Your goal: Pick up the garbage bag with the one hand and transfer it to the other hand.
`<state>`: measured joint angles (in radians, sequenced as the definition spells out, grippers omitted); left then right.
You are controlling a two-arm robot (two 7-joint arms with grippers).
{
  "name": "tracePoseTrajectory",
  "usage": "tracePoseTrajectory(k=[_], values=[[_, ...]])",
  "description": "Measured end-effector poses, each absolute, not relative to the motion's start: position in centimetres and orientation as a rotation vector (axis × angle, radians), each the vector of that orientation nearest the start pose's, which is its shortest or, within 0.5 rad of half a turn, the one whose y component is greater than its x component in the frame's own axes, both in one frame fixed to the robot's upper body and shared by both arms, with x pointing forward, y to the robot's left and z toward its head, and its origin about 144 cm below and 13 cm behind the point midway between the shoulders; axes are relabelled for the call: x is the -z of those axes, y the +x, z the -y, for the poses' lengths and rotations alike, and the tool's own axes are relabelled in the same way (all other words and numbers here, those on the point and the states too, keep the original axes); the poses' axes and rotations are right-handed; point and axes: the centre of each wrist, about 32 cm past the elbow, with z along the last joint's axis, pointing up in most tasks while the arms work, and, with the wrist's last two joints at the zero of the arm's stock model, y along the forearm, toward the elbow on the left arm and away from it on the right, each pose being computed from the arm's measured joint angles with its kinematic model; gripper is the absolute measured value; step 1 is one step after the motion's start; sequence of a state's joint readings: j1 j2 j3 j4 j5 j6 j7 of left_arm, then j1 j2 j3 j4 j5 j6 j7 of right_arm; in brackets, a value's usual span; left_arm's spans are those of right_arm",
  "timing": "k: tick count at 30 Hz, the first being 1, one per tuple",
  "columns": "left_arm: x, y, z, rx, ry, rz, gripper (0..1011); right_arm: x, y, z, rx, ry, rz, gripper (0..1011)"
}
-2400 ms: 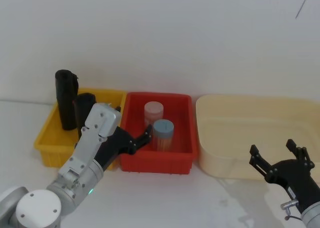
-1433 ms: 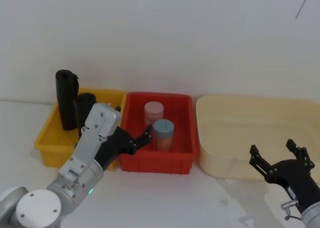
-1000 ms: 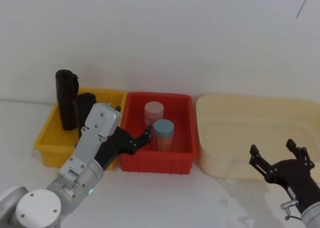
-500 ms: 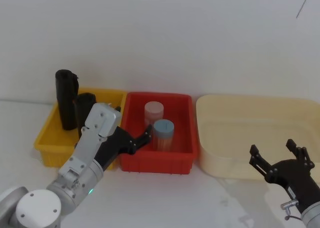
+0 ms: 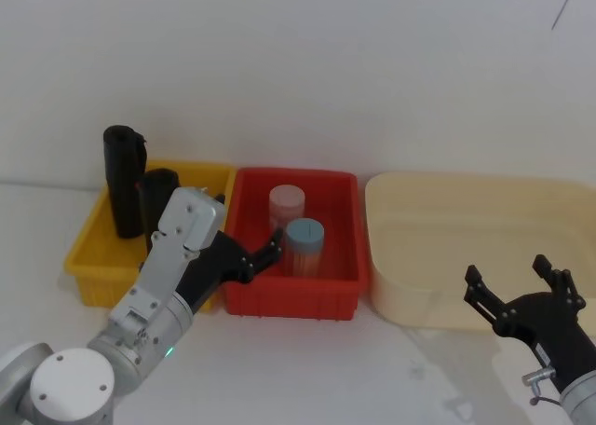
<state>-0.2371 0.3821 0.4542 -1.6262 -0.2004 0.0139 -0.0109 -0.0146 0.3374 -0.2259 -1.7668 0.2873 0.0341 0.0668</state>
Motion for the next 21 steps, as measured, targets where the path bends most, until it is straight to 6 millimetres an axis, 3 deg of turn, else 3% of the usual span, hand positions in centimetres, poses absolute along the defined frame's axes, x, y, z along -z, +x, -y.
tracePoseTrajectory(k=[14, 21], values=[[-120.5, 49.2, -19.8, -1.123, 0.061, 0.268, 1002, -118.9, 44.4, 23.7, 1.228, 0.026, 0.075, 1001], [-121.6, 48.4, -19.6, -1.107, 0.072, 0.274, 1001, -119.6, 44.5, 23.7, 1.182, 0.023, 0.068, 1001]])
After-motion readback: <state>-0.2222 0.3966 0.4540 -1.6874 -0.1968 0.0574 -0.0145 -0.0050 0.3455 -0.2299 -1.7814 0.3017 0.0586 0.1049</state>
